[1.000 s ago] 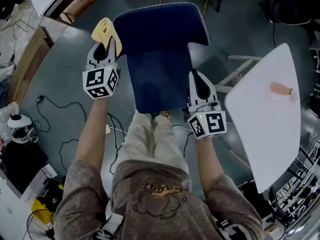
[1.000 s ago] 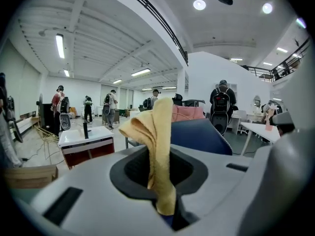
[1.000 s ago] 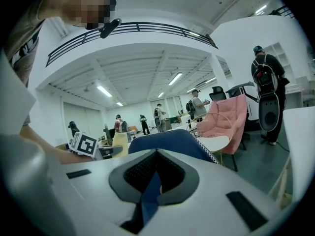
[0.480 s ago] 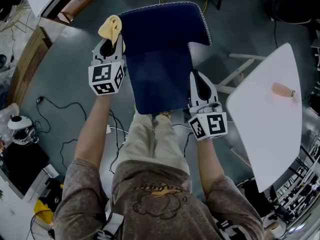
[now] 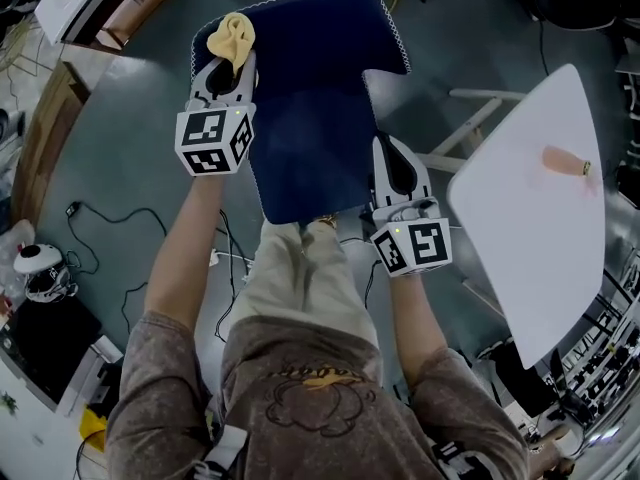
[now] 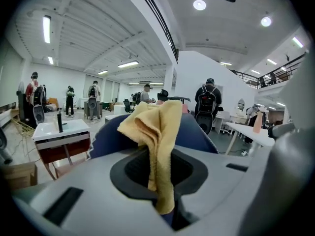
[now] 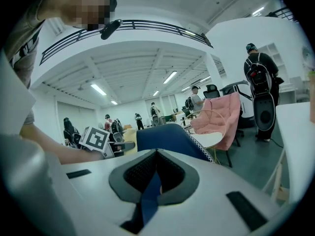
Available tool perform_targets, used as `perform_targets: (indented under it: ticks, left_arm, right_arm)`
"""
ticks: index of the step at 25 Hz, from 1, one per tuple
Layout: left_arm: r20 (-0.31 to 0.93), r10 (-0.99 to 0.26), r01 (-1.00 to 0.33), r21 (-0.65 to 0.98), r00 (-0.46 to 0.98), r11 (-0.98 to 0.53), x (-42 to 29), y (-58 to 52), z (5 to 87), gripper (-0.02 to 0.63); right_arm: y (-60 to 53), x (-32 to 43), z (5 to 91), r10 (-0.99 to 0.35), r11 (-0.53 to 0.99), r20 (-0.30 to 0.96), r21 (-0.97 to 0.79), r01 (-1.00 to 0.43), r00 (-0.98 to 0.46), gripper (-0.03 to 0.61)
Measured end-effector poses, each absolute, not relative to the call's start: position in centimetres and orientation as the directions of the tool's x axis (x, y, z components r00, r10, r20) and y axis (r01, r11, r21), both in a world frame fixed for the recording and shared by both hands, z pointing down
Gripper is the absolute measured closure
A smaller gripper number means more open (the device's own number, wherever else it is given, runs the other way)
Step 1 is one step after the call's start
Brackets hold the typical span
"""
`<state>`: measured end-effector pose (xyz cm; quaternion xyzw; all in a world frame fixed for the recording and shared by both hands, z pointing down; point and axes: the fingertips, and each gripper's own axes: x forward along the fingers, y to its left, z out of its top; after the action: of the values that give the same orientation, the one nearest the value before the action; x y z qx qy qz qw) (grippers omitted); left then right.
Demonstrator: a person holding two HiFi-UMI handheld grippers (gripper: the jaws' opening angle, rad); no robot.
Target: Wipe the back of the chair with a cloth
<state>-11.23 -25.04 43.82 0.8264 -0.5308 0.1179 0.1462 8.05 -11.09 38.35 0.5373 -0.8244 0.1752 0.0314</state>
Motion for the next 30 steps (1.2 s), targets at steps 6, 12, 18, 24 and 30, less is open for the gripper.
perform_targets:
  ticks: [6, 12, 18, 24, 30]
  left_arm:
    - [0.347, -0.829, -0.898, 0.138, 0.439, -0.418, -7.4, -26.3, 44.9, 0.557]
    - [0.331, -0.794, -0.858, 0.123, 0.509, -0.499, -3.3, -27.5, 45.0, 0.557]
    - [0.323, -0.745, -0.805, 0.107, 0.584, -0.584, 1.1, -28.4, 45.8, 0.557]
    - [0.318, -0.656, -0.717, 0.132, 0.685, -0.684, 7.9, -28.4, 47.4, 0.557]
    - [0.299, -0.593, -0.652, 0.164, 0.748, -0.740, 12.2, -28.3, 47.7, 0.557]
  right_arm:
    - [-10.3, 10.0, 38.8, -0.886, 0.334, 0.242, -0.260, -0.906, -0.396, 0.554]
    - [-9.9, 11.2, 39.3, -0.893, 0.318, 0.246, -0.250, -0.915, -0.377, 0.554]
    - [-9.3, 11.8, 40.0, -0.900, 0.302, 0.244, -0.252, -0.920, -0.362, 0.554]
    - [-9.0, 12.5, 41.8, -0.906, 0.291, 0.237, -0.249, -0.924, -0.350, 0.554]
    - [-8.7, 13.2, 42.9, -0.914, 0.265, 0.243, -0.252, -0.931, -0.326, 0.553]
